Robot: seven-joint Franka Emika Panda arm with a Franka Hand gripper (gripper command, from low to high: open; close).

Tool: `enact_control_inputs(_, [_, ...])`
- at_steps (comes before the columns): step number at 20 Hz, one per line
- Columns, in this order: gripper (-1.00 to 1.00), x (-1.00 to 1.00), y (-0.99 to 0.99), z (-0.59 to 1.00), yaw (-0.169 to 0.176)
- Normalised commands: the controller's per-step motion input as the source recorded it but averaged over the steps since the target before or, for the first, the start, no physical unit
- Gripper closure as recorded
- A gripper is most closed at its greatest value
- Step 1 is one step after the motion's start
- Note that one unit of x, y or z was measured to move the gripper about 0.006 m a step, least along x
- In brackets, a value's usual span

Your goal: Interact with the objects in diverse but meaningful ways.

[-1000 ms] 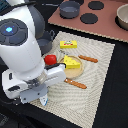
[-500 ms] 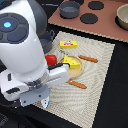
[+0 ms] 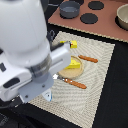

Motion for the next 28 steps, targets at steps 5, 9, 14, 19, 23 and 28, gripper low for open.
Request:
enact_control_inputs(5, [1.0, -0.18, 0.7, 0.37, 0.123])
enact_control_inputs(9, [1.0, -0.29, 0.68, 0.23, 0.12])
enact_control_inputs(14, [1.0, -0.19, 0.76, 0.18, 0.091])
enact_control_inputs(19, [1.0, -0.15, 0.79, 0.19, 0.089])
enact_control_inputs(23, [1.0, -0.18, 0.78, 0.22, 0.097])
enact_control_inputs(28, [1.0, -0.29, 0.75, 0.15, 0.102])
